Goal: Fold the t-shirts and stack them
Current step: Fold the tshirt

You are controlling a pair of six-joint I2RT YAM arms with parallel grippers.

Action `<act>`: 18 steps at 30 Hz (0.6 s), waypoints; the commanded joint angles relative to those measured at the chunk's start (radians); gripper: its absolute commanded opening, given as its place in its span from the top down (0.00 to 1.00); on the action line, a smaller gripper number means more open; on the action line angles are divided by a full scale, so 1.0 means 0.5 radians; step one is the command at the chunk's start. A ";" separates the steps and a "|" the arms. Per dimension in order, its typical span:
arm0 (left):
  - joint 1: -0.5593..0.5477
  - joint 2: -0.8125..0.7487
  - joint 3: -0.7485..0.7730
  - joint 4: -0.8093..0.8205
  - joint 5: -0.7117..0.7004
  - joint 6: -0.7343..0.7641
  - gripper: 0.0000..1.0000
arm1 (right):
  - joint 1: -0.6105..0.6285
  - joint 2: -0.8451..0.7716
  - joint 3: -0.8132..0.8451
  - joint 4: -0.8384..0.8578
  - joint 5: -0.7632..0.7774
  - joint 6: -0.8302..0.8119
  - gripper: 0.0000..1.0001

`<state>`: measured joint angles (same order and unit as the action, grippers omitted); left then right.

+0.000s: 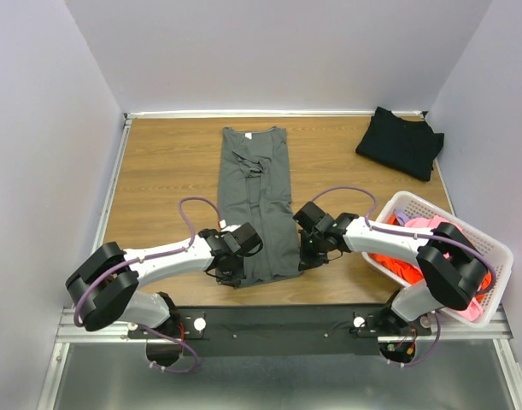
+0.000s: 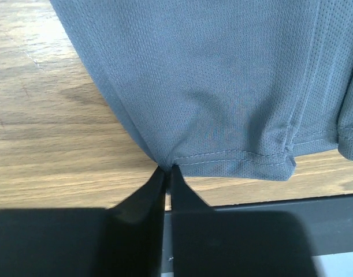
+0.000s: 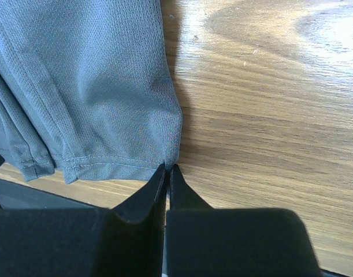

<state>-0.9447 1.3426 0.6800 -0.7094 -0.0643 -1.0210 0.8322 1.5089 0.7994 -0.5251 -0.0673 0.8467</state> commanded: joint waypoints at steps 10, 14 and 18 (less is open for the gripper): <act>-0.053 -0.227 0.119 -0.152 -0.169 -0.004 1.00 | 0.017 -0.195 0.082 -0.250 -0.074 -0.006 0.98; -0.059 -0.363 0.125 -0.134 -0.114 0.017 1.00 | 0.026 -0.278 0.076 -0.294 -0.151 0.025 0.98; -0.089 -0.409 0.100 -0.097 -0.016 0.033 1.00 | 0.054 -0.312 0.073 -0.343 -0.206 0.046 0.98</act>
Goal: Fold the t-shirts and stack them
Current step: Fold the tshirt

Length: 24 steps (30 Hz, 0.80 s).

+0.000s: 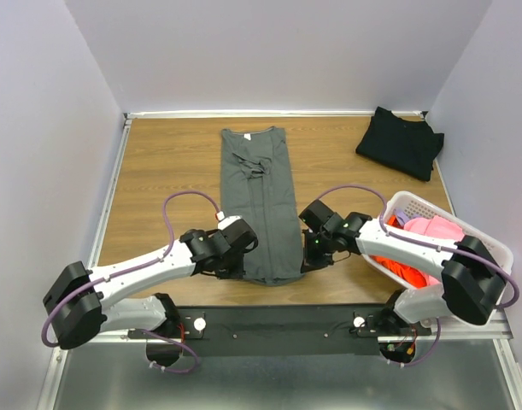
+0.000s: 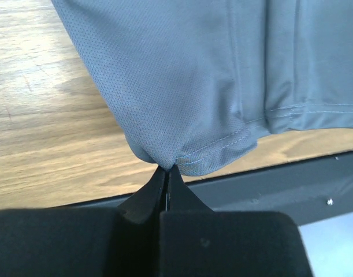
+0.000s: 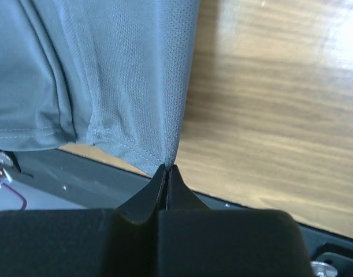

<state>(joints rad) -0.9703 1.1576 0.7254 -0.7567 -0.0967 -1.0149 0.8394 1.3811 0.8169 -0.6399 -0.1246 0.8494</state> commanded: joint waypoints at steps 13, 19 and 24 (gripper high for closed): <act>-0.130 -0.232 -0.036 0.151 0.022 -0.115 1.00 | 0.131 -0.155 0.167 -0.233 0.108 0.219 0.98; -0.127 -0.168 0.013 0.130 -0.147 -0.151 1.00 | 0.128 0.011 0.382 -0.233 0.399 0.274 0.98; -0.084 -0.131 0.059 0.160 -0.270 -0.161 1.00 | 0.131 0.155 0.544 -0.233 0.574 0.274 0.98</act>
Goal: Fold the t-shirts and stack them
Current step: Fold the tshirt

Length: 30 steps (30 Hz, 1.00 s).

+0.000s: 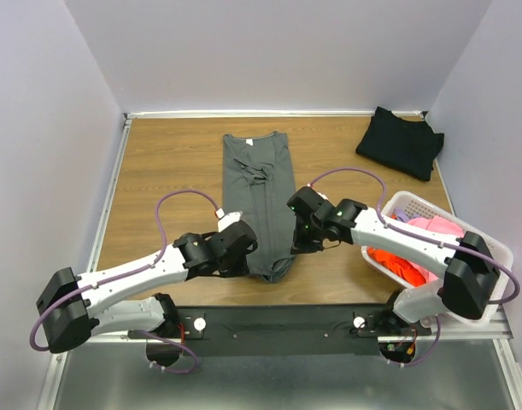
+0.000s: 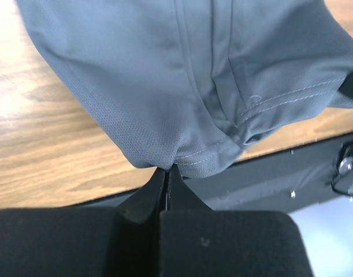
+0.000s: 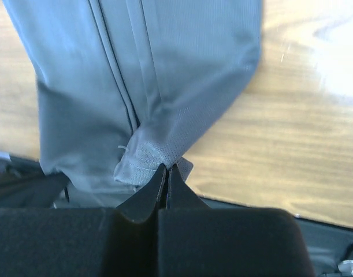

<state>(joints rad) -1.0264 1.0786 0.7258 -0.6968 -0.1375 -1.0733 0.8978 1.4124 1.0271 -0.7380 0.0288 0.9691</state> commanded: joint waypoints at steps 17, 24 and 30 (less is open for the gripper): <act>0.616 0.248 0.125 0.439 -0.057 0.431 1.00 | -0.133 0.568 0.544 -0.024 0.547 -0.208 0.98; 0.804 0.493 0.288 0.495 -0.007 0.655 1.00 | -0.267 0.777 0.786 -0.027 0.587 -0.324 0.98; 0.954 0.708 0.490 0.528 0.017 0.797 1.00 | -0.421 0.945 1.013 -0.024 0.522 -0.441 0.98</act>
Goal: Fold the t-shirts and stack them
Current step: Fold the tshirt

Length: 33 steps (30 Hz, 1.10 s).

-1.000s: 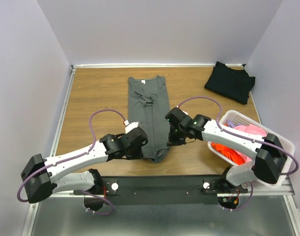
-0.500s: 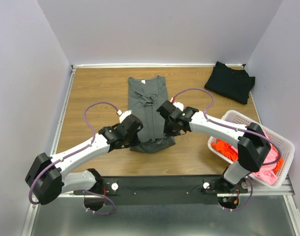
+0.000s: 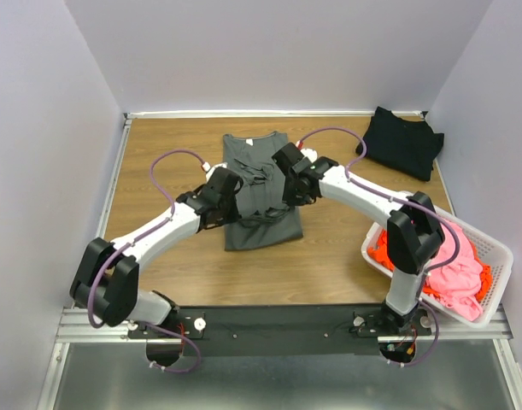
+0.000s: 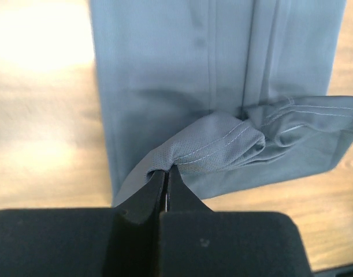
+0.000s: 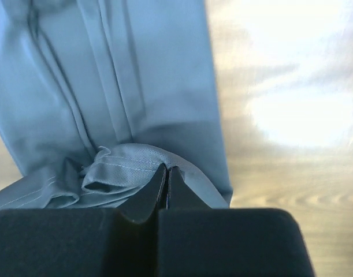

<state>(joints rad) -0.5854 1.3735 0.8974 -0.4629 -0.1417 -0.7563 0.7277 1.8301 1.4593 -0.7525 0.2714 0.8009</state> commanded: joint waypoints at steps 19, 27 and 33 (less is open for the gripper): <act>0.398 0.778 0.751 -0.025 0.115 0.387 1.00 | -0.345 0.699 0.793 -0.001 -0.162 -0.347 0.98; 0.468 0.913 0.868 -0.037 0.158 0.423 1.00 | -0.381 0.834 0.931 -0.017 -0.242 -0.368 0.96; 0.523 0.913 1.058 -0.071 0.146 0.472 0.02 | -0.400 0.850 1.088 -0.023 -0.310 -0.439 0.52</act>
<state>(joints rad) -0.3389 1.8339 1.3506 -0.4824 -0.0700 -0.5465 0.5346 2.2395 1.9259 -0.7586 0.1501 0.6182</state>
